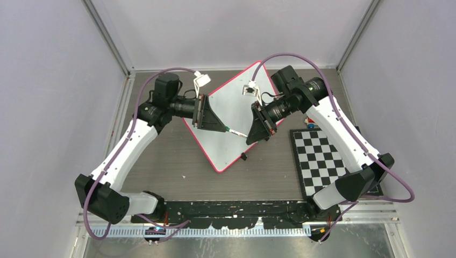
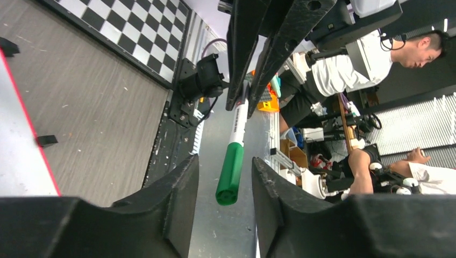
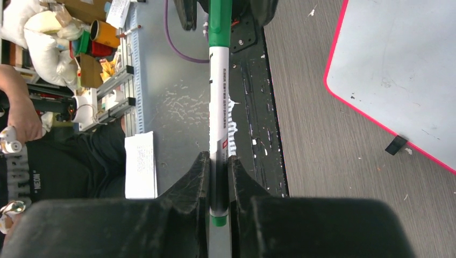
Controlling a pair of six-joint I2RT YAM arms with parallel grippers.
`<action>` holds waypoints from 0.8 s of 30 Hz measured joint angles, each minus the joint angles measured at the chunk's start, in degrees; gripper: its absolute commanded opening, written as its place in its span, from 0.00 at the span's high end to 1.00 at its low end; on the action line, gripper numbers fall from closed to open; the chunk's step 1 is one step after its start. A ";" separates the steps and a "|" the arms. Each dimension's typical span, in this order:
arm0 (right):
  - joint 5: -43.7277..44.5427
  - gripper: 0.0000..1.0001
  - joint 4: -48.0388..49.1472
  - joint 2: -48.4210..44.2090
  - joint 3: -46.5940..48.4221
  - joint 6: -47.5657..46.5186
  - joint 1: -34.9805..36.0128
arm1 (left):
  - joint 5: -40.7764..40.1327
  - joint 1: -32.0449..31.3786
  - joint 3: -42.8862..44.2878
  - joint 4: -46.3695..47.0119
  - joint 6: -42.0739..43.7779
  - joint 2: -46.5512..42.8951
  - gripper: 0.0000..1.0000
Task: Write a sentence on the whiteboard
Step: Pass from the right arm to the left
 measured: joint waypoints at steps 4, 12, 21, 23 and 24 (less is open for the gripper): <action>0.83 1.00 -1.44 0.02 0.72 -1.40 0.68 | 0.02 -1.62 -0.02 -0.37 0.33 0.00 0.74; 2.71 0.50 -3.17 0.48 2.21 -3.13 0.87 | 1.20 -2.19 -0.26 -0.04 1.01 -0.09 1.00; 2.62 0.24 13.62 -0.26 -0.28 14.69 -4.00 | -4.13 1.36 -10.71 18.62 -11.58 -4.42 1.00; 1.40 0.24 21.11 -1.25 -3.32 21.97 -6.36 | -5.25 3.17 -12.63 25.46 -16.83 -4.44 1.00; 0.83 0.24 25.31 -1.77 -5.16 26.08 -7.54 | -5.79 3.98 -13.68 29.09 -19.39 -4.44 1.00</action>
